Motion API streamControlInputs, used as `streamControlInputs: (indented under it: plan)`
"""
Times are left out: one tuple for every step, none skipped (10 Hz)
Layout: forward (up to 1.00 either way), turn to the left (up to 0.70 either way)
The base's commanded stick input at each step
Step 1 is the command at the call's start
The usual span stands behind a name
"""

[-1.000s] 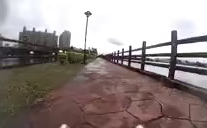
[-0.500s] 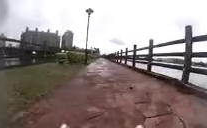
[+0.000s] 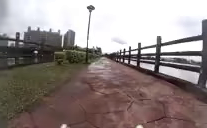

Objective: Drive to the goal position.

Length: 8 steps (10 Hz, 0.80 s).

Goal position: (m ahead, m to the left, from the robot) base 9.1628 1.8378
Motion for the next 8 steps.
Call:
streamControlInputs:
  plan:
    - [0.85,0.01]
    - [0.85,0.01]
    - [0.85,0.01]
    - [0.85,0.01]
    - [0.85,0.01]
    - [0.85,0.01]
    - [0.85,0.01]
    - [0.85,0.01]
